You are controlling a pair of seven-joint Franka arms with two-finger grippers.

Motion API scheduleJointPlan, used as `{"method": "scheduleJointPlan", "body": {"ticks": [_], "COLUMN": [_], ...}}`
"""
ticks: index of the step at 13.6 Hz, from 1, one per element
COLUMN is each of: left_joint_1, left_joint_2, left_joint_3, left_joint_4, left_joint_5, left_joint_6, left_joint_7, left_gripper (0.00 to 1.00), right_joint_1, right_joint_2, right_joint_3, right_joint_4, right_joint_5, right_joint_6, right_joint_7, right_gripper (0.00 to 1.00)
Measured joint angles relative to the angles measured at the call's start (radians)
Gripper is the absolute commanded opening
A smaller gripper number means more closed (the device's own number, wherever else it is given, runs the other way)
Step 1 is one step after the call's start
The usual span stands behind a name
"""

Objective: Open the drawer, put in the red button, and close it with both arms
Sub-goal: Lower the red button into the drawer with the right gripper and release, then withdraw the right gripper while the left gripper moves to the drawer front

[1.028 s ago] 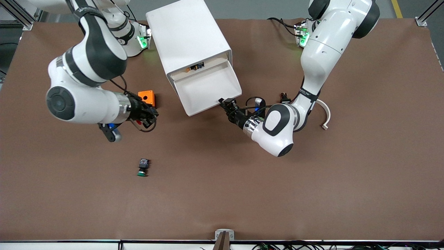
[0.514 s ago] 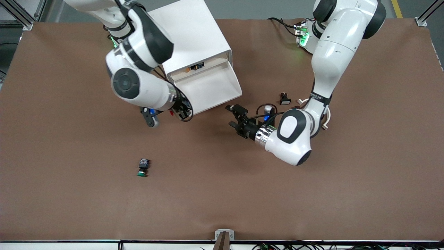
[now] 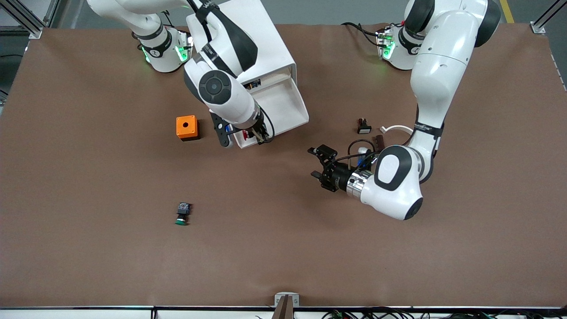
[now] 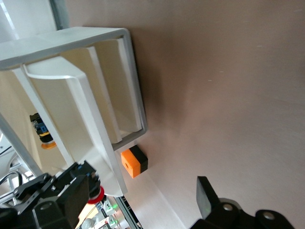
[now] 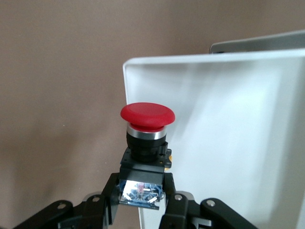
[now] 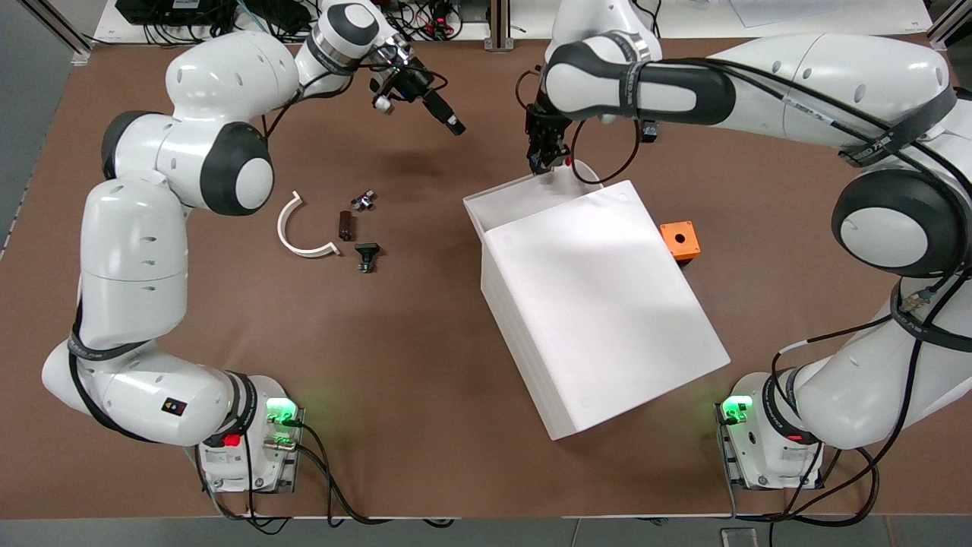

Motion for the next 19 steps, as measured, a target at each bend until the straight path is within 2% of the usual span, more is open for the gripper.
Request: {"method": "scheduleJointPlan", "body": {"ticks": [4, 5, 7, 8, 9, 11, 16, 19], "left_joint_1": [0.000, -0.003, -0.008, -0.010, -0.012, -0.018, -0.048, -0.066], "left_joint_2": [-0.041, -0.048, -0.055, -0.055, -0.055, -0.055, -0.071, -0.084], "left_joint_3": [0.010, 0.009, -0.005, -0.019, -0.041, -0.089, -0.112, -0.116], "left_joint_4": [0.000, 0.000, 0.000, 0.000, -0.001, -0.002, 0.000, 0.000], "left_joint_5": [0.176, 0.221, 0.319, 0.361, 0.399, 0.454, 0.492, 0.534], "left_joint_6": [-0.013, -0.019, -0.047, -0.058, -0.063, -0.064, -0.060, -0.025], "left_joint_7": [0.062, 0.087, 0.146, 0.175, 0.202, 0.257, 0.435, 0.559], "left_gripper": [0.99, 0.99, 0.99, 0.99, 0.99, 0.99, 0.99, 0.99], "right_joint_1": [0.029, 0.038, 0.051, 0.054, 0.055, 0.055, 0.024, -0.066], "right_joint_2": [0.000, 0.000, 0.000, 0.000, 0.000, 0.000, -0.006, -0.011], "right_joint_3": [0.000, 0.000, 0.000, 0.000, 0.000, -0.002, -0.014, -0.020], "right_joint_4": [-0.021, -0.027, -0.042, -0.044, -0.045, -0.045, 0.025, 0.127], "right_joint_5": [-0.002, -0.003, -0.012, -0.022, -0.024, -0.025, -0.033, -0.041], "right_joint_6": [0.031, 0.049, 0.074, 0.078, 0.078, 0.078, -0.018, -0.184], "right_joint_7": [0.051, 0.066, 0.080, 0.084, 0.085, 0.086, 0.070, -0.129], "right_gripper": [0.07, 0.12, 0.29, 0.42, 0.59, 1.00, 1.00, 1.00]}}
